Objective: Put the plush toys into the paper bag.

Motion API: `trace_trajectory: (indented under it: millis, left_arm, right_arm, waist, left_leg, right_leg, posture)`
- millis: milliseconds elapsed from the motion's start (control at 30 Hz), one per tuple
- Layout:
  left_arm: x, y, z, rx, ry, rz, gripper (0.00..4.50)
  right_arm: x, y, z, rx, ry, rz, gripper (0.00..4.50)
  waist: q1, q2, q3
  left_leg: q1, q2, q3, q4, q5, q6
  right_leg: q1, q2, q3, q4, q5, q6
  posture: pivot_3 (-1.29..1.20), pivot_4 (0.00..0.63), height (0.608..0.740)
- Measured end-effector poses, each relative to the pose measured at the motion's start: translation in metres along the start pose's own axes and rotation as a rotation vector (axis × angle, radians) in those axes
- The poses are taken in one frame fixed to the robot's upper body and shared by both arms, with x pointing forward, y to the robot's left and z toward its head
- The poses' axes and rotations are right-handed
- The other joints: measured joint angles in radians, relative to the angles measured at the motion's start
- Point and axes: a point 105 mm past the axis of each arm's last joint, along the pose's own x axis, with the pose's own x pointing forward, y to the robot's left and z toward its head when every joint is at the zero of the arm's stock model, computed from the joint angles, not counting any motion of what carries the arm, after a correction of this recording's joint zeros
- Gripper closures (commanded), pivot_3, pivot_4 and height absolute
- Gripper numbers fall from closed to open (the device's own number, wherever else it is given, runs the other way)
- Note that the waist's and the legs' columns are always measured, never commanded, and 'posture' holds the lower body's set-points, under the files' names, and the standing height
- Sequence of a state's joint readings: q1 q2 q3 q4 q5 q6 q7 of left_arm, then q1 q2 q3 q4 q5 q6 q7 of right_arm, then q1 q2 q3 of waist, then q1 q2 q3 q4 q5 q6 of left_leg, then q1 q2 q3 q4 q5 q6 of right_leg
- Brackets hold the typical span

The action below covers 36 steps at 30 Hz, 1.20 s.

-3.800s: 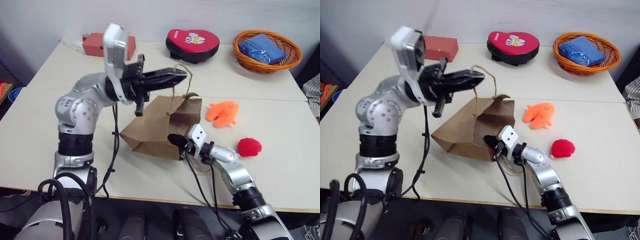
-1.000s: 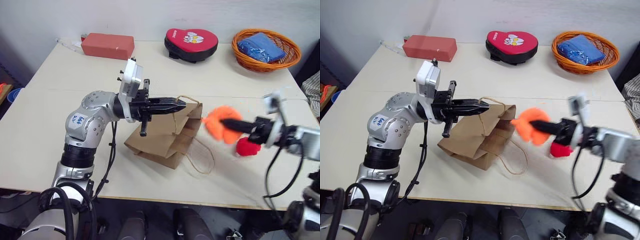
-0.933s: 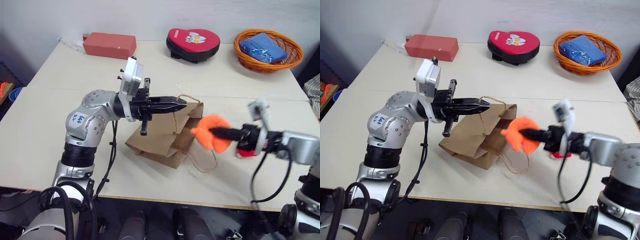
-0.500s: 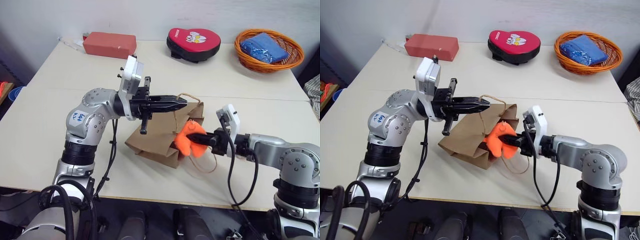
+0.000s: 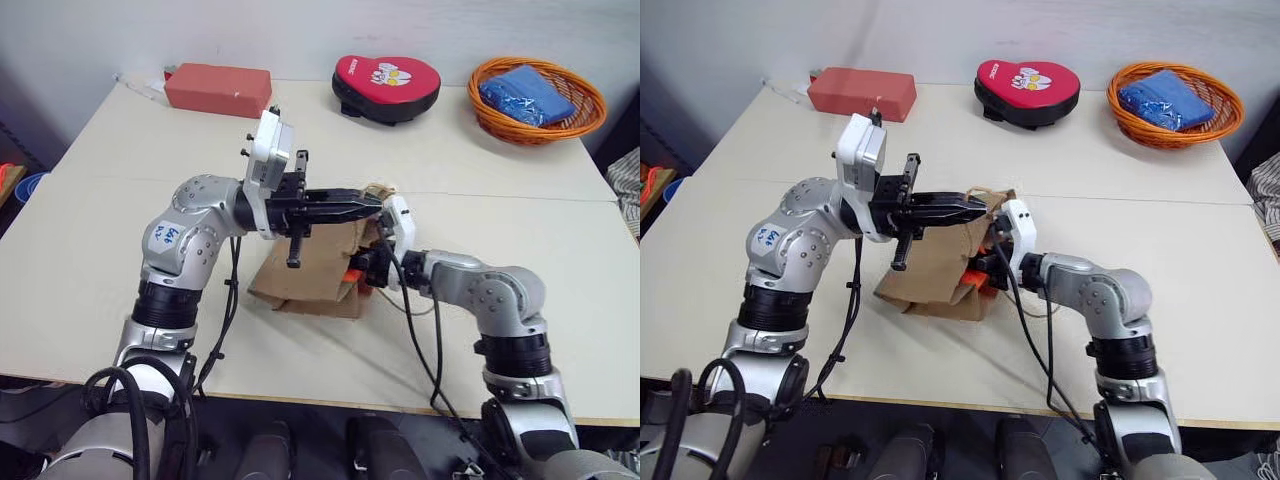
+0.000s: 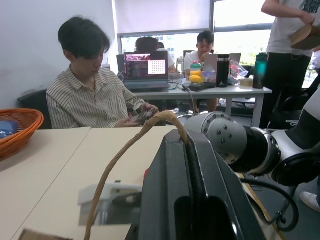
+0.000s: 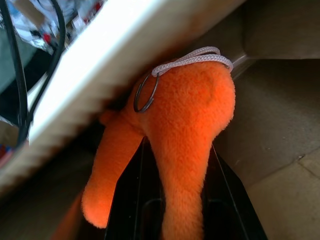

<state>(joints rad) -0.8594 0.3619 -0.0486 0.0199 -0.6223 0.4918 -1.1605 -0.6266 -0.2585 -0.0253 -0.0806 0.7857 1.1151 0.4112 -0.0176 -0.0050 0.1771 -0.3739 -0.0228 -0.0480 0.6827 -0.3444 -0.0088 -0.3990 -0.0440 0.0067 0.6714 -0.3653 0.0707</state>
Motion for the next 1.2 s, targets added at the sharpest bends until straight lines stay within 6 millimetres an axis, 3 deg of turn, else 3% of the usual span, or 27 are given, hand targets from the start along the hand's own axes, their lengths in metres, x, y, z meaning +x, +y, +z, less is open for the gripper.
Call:
trace_trajectory:
  millis: [33, 267, 333, 467, 700, 900, 1000, 1100, 1200]
  left_arm:
    - [0.000, 0.000, 0.000, 0.000, -0.001, 0.003, 4.50]
    - [-0.002, 0.001, 0.001, 0.004, -0.005, 0.013, 4.50]
    - [-0.002, 0.001, 0.002, 0.004, -0.006, 0.014, 4.50]
    - [-0.002, 0.002, 0.002, 0.006, -0.008, 0.017, 4.50]
    - [-0.006, 0.002, 0.002, 0.008, -0.011, 0.025, 4.50]
    - [-0.011, 0.000, -0.001, -0.001, -0.009, 0.031, 4.50]
    - [-0.012, -0.001, -0.002, -0.003, -0.010, 0.026, 4.50]
    - [-0.011, -0.001, -0.003, -0.006, -0.018, 0.025, 4.50]
    - [-0.009, -0.002, -0.004, -0.009, -0.026, 0.015, 4.50]
  right_arm:
    - [0.001, -0.002, -0.001, 0.010, 0.002, -0.005, 4.31]
    - [0.001, 0.000, 0.002, 0.009, -0.053, 0.064, 1.98]
    - [-0.006, -0.001, 0.002, -0.010, -0.052, 0.071, 1.28]
    - [-0.040, -0.004, 0.006, -0.076, -0.034, 0.083, 0.05]
    - [-0.121, -0.020, 0.012, -0.149, 0.011, -0.030, 0.05]
    - [-0.198, -0.028, 0.009, -0.319, -0.149, -0.205, 0.05]
    - [-0.245, -0.037, -0.004, -0.409, -0.155, -0.367, 0.05]
    - [-0.309, -0.054, -0.022, -0.544, -0.166, -0.615, 0.05]
    - [-0.356, -0.062, -0.055, -0.606, -0.089, -0.784, 0.05]
  waist:
    - [-0.002, 0.000, 0.000]
    - [-0.011, 0.000, 0.000]
    - [-0.011, 0.000, 0.000]
    - [-0.005, 0.000, 0.000]
    - [0.014, 0.000, 0.000]
    - [0.032, 0.000, 0.000]
    - [0.044, -0.001, 0.000]
    - [0.047, -0.002, 0.001]
    - [0.042, -0.001, 0.001]
  left_leg:
    - [0.000, 0.000, 0.000, 0.000, 0.000, 0.000]
    - [0.000, 0.000, 0.000, 0.000, 0.000, 0.000]
    - [0.000, 0.000, 0.000, 0.000, 0.000, 0.000]
    - [-0.001, 0.000, 0.000, 0.000, 0.000, 0.000]
    - [-0.001, 0.000, 0.000, -0.001, 0.000, 0.000]
    - [-0.001, 0.000, 0.001, 0.000, -0.001, 0.002]
    - [0.000, 0.000, 0.001, 0.000, -0.002, 0.003]
    - [0.002, -0.001, 0.002, 0.000, -0.002, 0.005]
    - [0.004, -0.001, 0.004, -0.001, -0.003, 0.005]
  right_leg:
    - [0.000, 0.000, 0.000, 0.000, 0.000, 0.000]
    - [0.000, 0.000, 0.000, 0.000, 0.000, 0.000]
    - [0.000, 0.000, 0.000, 0.000, 0.000, 0.000]
    - [0.000, 0.000, 0.000, -0.001, 0.000, 0.000]
    - [0.001, 0.000, 0.000, -0.007, 0.000, 0.000]
    - [0.003, 0.001, 0.000, -0.007, 0.001, 0.001]
    - [0.005, 0.001, 0.000, -0.008, 0.001, 0.002]
    - [0.007, 0.001, 0.001, -0.011, 0.002, 0.004]
    - [0.007, 0.001, 0.003, -0.012, 0.002, 0.004]
  posture:
    - [0.00, 0.150, 0.740]
    - [0.00, 0.150, 0.740]
    - [0.00, 0.150, 0.740]
    - [0.00, 0.150, 0.740]
    - [0.00, 0.150, 0.740]
    - [0.00, 0.150, 0.740]
    - [0.00, 0.150, 0.740]
    - [0.00, 0.150, 0.740]
    - [0.00, 0.150, 0.740]
